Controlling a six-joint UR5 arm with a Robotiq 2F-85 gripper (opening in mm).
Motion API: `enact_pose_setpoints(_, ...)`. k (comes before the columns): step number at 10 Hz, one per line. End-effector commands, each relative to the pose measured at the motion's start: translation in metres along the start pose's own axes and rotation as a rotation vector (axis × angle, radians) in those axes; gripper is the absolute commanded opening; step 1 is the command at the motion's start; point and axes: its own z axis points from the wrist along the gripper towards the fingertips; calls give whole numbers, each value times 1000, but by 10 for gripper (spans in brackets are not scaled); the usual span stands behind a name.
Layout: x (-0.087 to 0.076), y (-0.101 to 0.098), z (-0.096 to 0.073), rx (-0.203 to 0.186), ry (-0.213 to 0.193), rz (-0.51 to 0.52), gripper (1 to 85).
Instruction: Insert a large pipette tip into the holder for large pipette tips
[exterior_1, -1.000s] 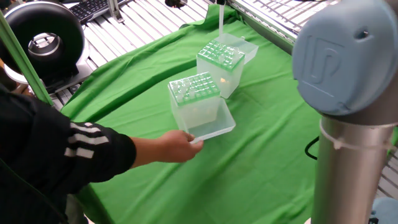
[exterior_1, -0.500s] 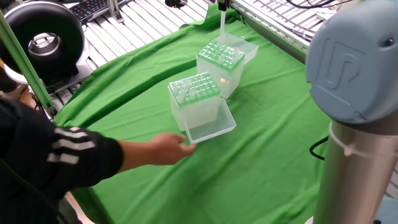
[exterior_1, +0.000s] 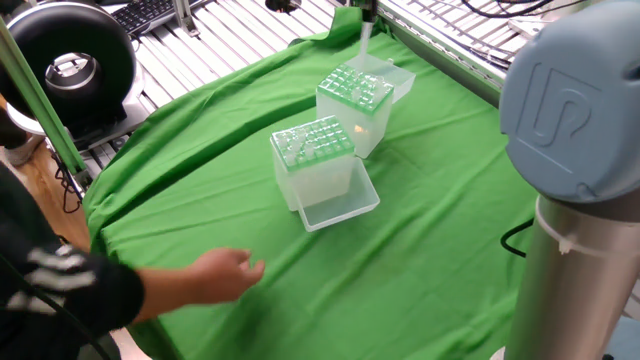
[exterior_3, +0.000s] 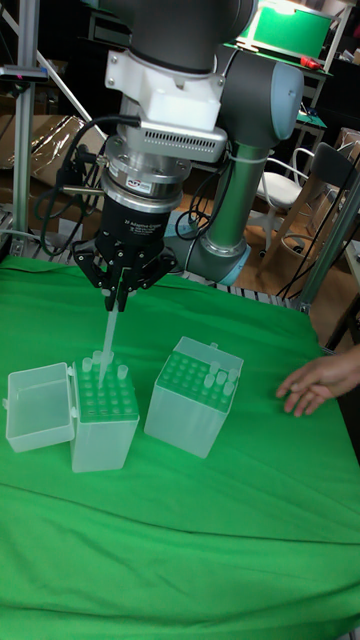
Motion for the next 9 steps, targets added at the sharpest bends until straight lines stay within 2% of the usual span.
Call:
enact_pose_setpoints(1,5,2,-6,-9,3,-5,7)
enact_pose_setpoints(4,3,3,-13,-3,19,8,7)
enact_pose_setpoints(9,3,1,-5,1,8,3,7)
